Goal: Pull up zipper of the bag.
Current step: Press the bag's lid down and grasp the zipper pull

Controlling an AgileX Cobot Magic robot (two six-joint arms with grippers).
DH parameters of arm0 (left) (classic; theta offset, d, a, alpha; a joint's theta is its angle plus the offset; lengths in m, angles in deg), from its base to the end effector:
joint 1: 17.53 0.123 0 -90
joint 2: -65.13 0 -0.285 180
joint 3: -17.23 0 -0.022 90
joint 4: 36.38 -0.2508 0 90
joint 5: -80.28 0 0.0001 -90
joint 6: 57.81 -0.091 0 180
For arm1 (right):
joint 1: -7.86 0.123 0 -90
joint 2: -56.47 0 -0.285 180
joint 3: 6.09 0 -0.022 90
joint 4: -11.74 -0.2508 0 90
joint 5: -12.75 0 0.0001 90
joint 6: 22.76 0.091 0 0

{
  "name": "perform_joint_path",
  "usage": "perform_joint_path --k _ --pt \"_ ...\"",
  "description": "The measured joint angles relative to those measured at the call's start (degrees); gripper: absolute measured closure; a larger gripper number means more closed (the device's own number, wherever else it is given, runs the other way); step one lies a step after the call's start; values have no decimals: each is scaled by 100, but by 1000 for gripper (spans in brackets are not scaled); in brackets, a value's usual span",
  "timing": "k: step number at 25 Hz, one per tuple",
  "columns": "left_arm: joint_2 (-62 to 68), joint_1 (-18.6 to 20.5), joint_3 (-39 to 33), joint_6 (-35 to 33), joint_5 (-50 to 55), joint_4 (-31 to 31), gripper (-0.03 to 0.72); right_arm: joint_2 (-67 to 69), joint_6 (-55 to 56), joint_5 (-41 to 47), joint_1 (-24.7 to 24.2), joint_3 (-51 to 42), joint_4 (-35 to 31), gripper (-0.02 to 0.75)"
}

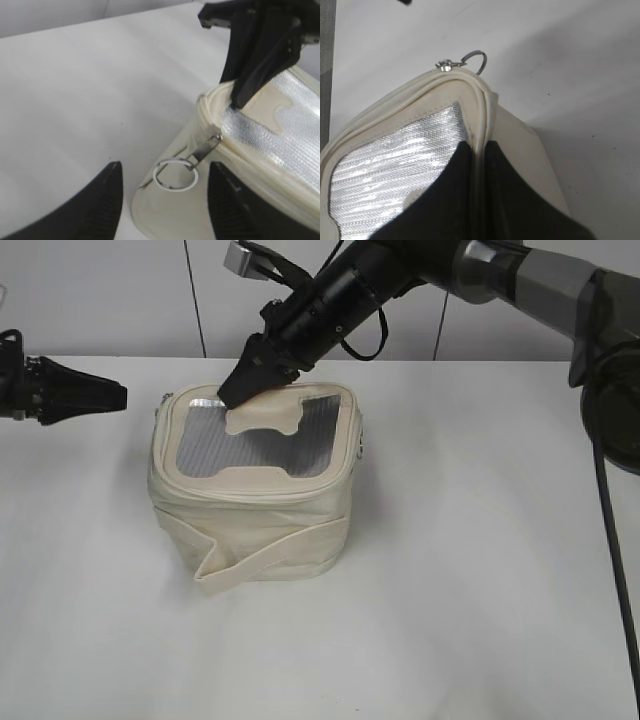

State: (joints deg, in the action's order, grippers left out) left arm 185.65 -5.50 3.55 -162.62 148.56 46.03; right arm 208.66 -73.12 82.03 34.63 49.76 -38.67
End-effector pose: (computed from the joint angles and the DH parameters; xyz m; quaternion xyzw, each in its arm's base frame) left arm 0.3658 -0.0078 0.1780 0.2871 0.7685 -0.4144 0.3941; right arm 0.4434 0.2972 0.1927 -0.4817 0.7640 0.3821 0.1955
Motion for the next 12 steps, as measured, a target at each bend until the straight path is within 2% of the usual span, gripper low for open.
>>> perform_joint_path --k 6,12 --pt "272 -402 28 -474 -234 -318 272 0 11 3 0 0 0 683" --pt "284 -807 40 -648 -1066 -732 272 0 19 3 0 0 0 684"
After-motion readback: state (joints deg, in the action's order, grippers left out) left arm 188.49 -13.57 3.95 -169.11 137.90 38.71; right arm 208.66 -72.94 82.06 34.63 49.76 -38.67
